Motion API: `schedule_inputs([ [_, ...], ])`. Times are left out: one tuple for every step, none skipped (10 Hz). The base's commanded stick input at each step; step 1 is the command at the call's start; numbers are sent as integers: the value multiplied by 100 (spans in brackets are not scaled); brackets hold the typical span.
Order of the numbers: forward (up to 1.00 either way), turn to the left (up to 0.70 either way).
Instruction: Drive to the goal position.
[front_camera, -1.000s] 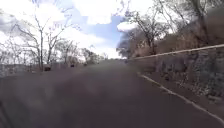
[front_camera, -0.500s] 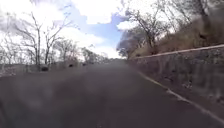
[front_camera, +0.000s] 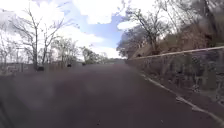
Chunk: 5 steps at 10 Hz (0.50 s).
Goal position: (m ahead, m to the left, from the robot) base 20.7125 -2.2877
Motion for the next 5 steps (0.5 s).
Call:
schedule_inputs([
  [70, 0],
  [70, 0],
  [70, 0],
  [70, 0],
  [70, 0],
])
